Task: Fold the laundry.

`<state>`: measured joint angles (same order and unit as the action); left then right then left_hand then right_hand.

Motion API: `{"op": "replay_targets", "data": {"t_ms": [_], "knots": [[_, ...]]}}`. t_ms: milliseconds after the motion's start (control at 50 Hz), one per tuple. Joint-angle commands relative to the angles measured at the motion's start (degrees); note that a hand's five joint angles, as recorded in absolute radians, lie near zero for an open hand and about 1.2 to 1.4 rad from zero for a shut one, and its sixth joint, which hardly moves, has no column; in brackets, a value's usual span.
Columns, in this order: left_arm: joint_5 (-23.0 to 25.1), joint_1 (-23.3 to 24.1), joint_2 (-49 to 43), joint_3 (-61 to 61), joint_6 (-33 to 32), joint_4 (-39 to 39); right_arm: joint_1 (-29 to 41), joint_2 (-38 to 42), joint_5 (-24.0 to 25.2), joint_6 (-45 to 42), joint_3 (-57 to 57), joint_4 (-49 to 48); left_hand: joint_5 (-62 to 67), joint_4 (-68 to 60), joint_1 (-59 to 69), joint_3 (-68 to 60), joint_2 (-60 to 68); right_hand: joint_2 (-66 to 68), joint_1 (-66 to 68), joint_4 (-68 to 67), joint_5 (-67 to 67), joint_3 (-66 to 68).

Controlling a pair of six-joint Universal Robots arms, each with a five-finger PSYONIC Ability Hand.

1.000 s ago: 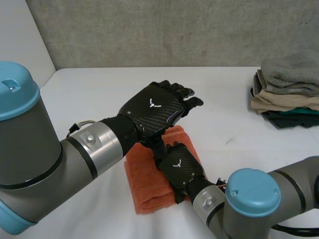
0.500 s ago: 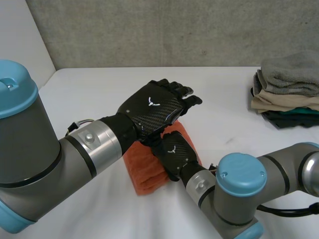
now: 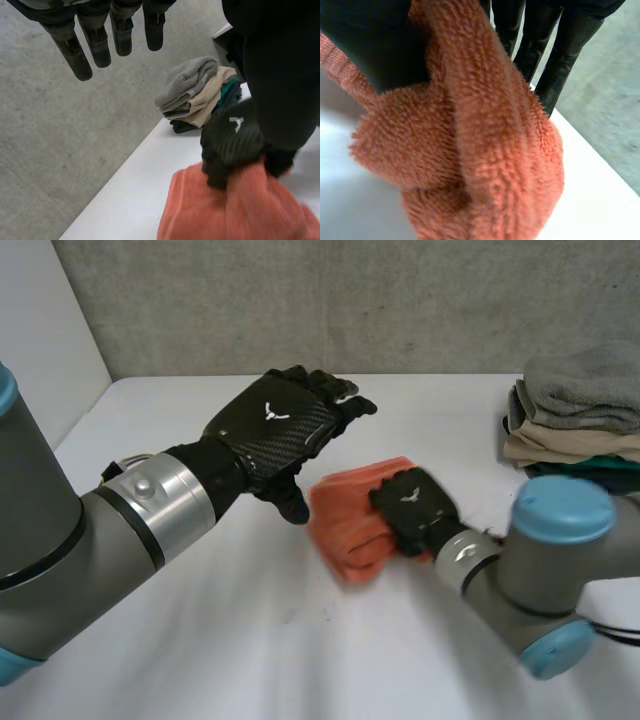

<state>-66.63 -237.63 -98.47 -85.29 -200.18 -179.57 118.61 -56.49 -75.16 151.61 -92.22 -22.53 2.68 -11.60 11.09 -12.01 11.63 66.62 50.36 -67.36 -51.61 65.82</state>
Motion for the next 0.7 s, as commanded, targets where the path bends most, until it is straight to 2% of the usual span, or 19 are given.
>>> {"op": "replay_targets", "data": {"t_ms": [20, 100, 200, 340, 440, 500, 580, 700], "knots": [[0.01, -1.17, 0.64, 0.04, 0.14, 0.0, -10.14, -3.18, 7.56, -3.6, 1.42, -1.03, -1.46, 0.38, 0.13, 0.78, -0.41, 13.38, 29.64, -12.64, -18.39, 14.18], [0.01, -1.35, 0.64, 0.13, 0.14, 0.0, -11.9, -3.1, 11.7, -5.1, 7.22, -1.82, -1.46, 0.38, 0.13, 0.78, -0.41, 13.38, 29.64, -12.64, -18.39, 14.18], [0.01, -1.43, 0.73, 0.13, 0.14, 0.0, -14.63, -3.1, 13.37, -3.08, 17.49, -4.28, -1.46, 0.38, 0.13, 0.78, -0.41, 13.38, 29.64, -12.64, -18.39, 14.18], [0.01, -1.43, 1.17, 0.13, 0.14, 0.0, -20.6, -1.26, 13.9, 6.58, 33.67, -8.23, -1.46, 0.38, 0.13, 0.78, -0.41, 13.38, 29.64, -12.64, -18.39, 14.18], [0.01, -1.43, 1.43, 0.13, 0.14, 0.0, -27.54, 1.64, 14.07, 12.64, 43.24, -9.9, -1.46, 0.38, 0.13, 0.78, -0.41, 13.38, 29.64, -12.64, -18.39, 14.18], [0.01, -1.43, 1.52, 0.13, 0.14, 0.0, -29.48, 3.58, 15.21, 14.06, 45.54, -11.04, -1.46, 0.38, 0.13, 0.78, -0.41, 13.38, 29.64, -12.64, -18.39, 14.18], [0.01, -1.35, 1.52, -0.14, 0.14, 0.0, -33.87, 6.39, 19.52, 15.03, 45.64, -13.33, -1.46, 0.38, 0.13, 0.78, -0.41, 13.38, 29.64, -12.64, -18.39, 14.18], [0.01, -1.35, 1.52, -0.31, 0.14, 0.0, -40.46, 11.92, 28.83, 14.94, 40.81, -17.63, -1.46, 0.38, 0.13, 0.78, -0.41, 13.38, 29.64, -12.64, -18.39, 14.18]]}}
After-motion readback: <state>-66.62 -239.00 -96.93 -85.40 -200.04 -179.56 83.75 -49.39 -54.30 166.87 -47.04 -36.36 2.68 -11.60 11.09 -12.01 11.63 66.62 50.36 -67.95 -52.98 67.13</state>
